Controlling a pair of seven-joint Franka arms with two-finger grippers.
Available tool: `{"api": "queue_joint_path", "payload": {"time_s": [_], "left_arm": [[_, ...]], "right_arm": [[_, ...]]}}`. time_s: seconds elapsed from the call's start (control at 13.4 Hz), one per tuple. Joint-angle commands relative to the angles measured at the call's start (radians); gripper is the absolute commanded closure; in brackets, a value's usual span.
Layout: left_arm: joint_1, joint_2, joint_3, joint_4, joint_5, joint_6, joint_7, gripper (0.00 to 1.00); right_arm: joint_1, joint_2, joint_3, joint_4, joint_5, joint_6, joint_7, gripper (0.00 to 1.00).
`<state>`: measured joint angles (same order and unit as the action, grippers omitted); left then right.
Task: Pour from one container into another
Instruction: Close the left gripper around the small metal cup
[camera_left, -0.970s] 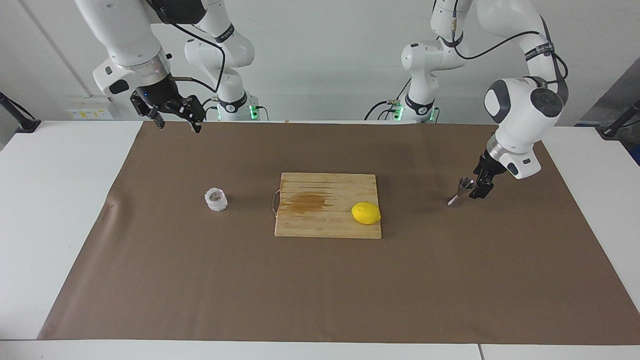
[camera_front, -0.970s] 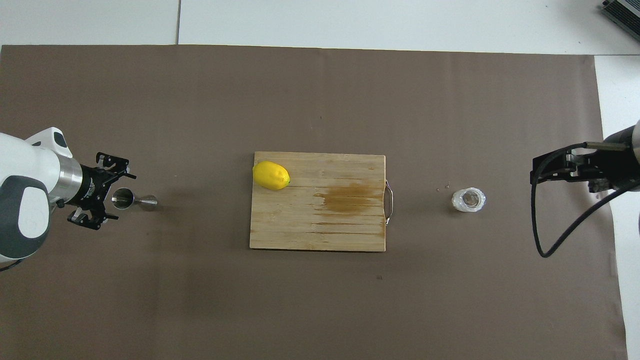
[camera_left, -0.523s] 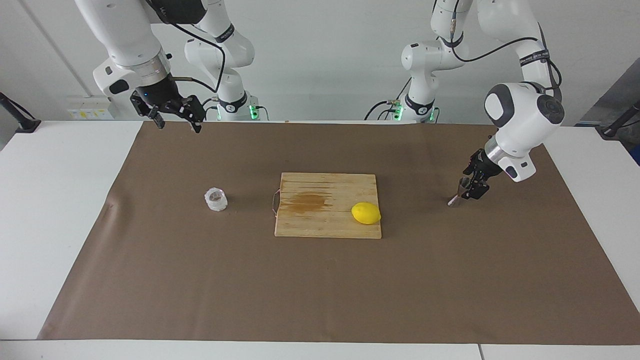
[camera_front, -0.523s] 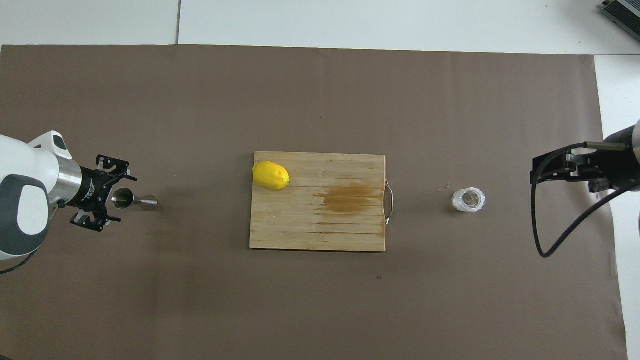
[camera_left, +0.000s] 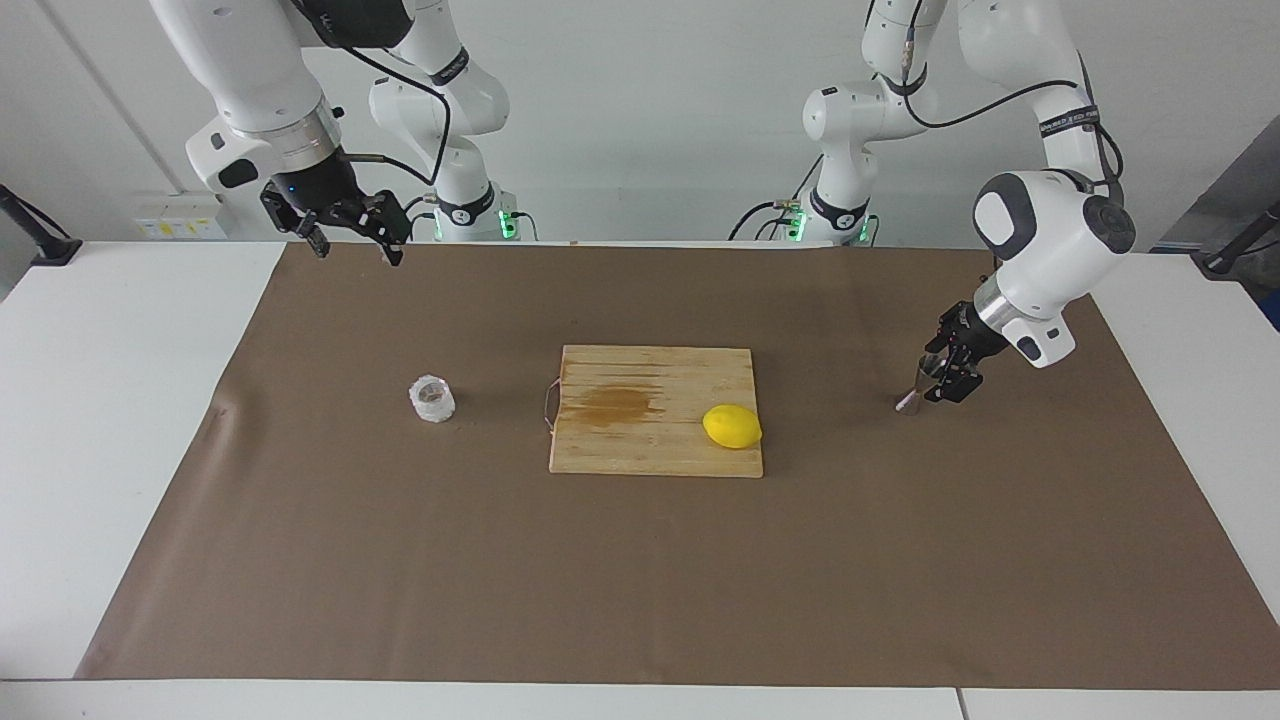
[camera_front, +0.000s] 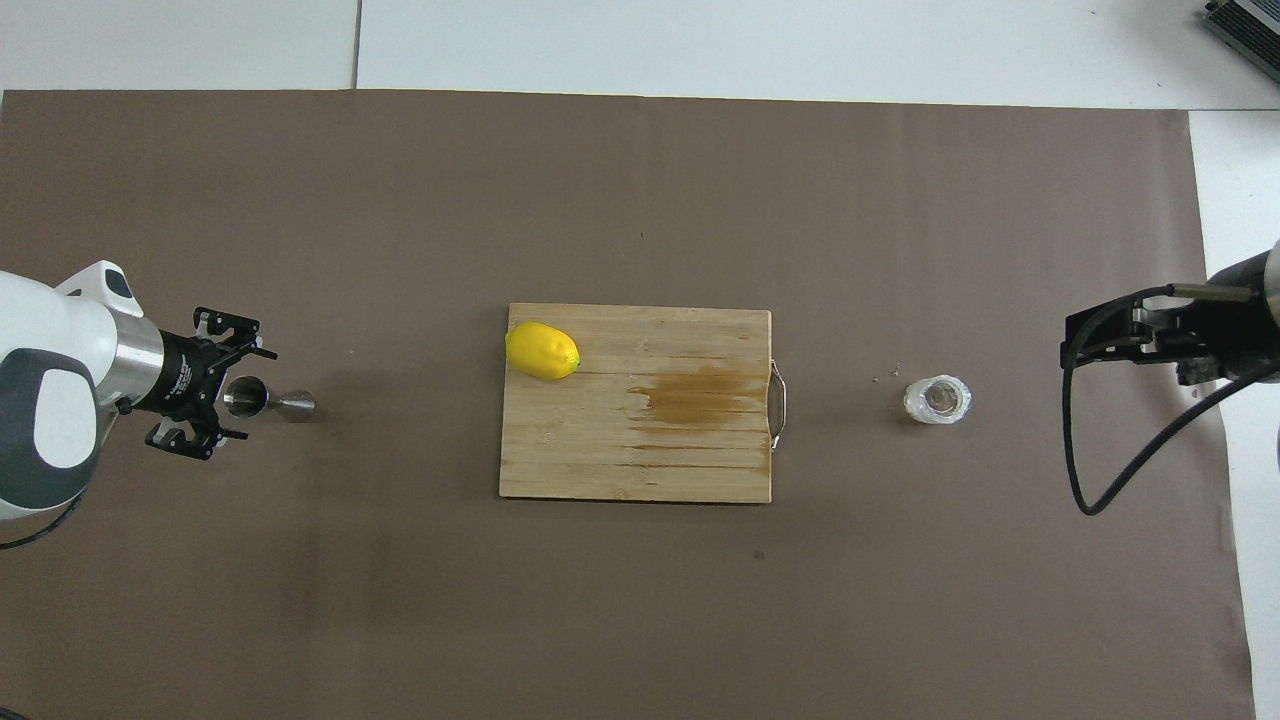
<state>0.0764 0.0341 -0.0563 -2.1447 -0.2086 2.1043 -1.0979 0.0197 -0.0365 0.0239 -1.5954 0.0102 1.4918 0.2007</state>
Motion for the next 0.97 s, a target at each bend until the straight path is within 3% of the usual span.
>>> {"api": "queue_joint_path", "payload": {"time_s": [0.0,0.15,0.22,0.37,0.75,0.82,0.9], "left_arm": [[0.014,-0.006,-0.005,-0.021,-0.018,0.025,0.032,0.05],[0.016,-0.006,-0.005,-0.021,-0.018,0.025,0.038,0.12],[0.016,-0.006,-0.005,-0.021,-0.018,0.026,0.039,0.24],[0.016,-0.008,-0.005,-0.026,-0.018,0.026,0.042,0.38],[0.014,-0.005,-0.005,-0.011,-0.017,0.008,0.043,0.92],[0.014,0.000,-0.005,0.011,-0.017,-0.010,0.043,1.00],[0.011,0.003,-0.005,0.031,-0.017,-0.024,0.041,1.00]], "right_arm": [[-0.006,-0.013,-0.005,-0.011,0.024,-0.004,-0.029,0.00],[-0.006,-0.013,-0.005,-0.011,0.024,-0.004,-0.029,0.00],[-0.006,-0.014,-0.005,-0.011,0.024,-0.004,-0.029,0.00],[-0.006,-0.013,-0.005,-0.011,0.024,-0.004,-0.029,0.00],[-0.006,-0.013,-0.005,-0.011,0.024,-0.004,-0.029,0.00],[-0.006,-0.013,-0.005,-0.011,0.024,-0.004,-0.029,0.00],[-0.006,-0.013,-0.005,-0.011,0.024,-0.004,-0.029,0.00]]}}
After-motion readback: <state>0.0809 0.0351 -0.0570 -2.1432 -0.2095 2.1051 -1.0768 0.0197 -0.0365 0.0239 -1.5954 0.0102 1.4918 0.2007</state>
